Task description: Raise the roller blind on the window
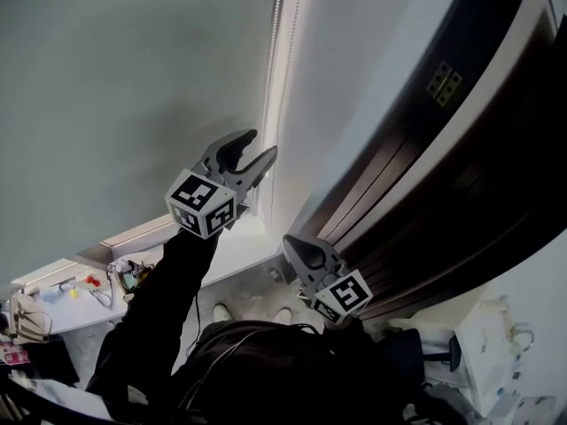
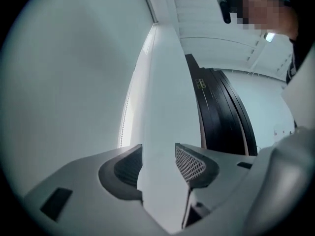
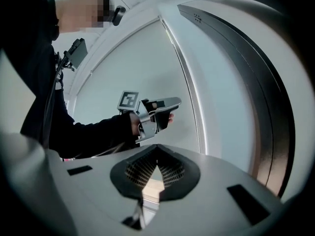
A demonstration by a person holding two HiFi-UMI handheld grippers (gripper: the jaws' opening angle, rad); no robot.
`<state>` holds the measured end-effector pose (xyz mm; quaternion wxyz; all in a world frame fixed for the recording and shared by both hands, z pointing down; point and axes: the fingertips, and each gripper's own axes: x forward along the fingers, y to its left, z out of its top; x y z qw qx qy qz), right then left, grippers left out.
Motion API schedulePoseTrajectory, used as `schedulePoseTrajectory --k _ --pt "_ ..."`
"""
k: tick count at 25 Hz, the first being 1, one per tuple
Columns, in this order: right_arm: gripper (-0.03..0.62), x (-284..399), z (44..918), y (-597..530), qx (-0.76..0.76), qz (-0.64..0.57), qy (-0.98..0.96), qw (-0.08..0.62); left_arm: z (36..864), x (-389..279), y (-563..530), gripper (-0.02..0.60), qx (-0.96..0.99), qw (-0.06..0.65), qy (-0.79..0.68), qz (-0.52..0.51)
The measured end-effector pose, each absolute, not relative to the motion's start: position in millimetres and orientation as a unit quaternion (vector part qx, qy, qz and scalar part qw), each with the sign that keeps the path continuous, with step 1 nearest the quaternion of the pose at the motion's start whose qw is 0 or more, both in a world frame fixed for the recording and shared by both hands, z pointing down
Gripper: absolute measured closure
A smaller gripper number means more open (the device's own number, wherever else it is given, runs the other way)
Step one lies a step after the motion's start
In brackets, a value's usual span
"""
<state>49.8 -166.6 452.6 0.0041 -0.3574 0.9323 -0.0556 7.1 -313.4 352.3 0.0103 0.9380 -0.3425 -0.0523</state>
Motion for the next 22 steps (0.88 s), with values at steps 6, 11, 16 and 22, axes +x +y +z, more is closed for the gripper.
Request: schedulePoseTrajectory --k 6,11,16,22 --pt "0.588 55.3 451.5 -171.6 -0.384 -0.056 0.922 0.009 335.9 28.8 -351.3 0.345 0.949 0.005 -0.311 -0.047" --pt "0.588 70.4 454.5 -179.3 -0.402 -0.061 0.914 0.011 312.5 46.2 -378.3 0.345 0.952 -0.015 -0.302 -0.048" --pt "0.588 75.9 450.7 -185.0 -0.412 -0.058 0.909 0.013 305.1 53.1 -388.2 0.347 0.957 -0.012 -0.286 -0.050" --pt "0.588 81.2 451.8 -191.7 -0.412 -0.061 0.909 0.012 303.6 48.1 -390.5 0.470 0.958 -0.014 -0.281 -0.062"
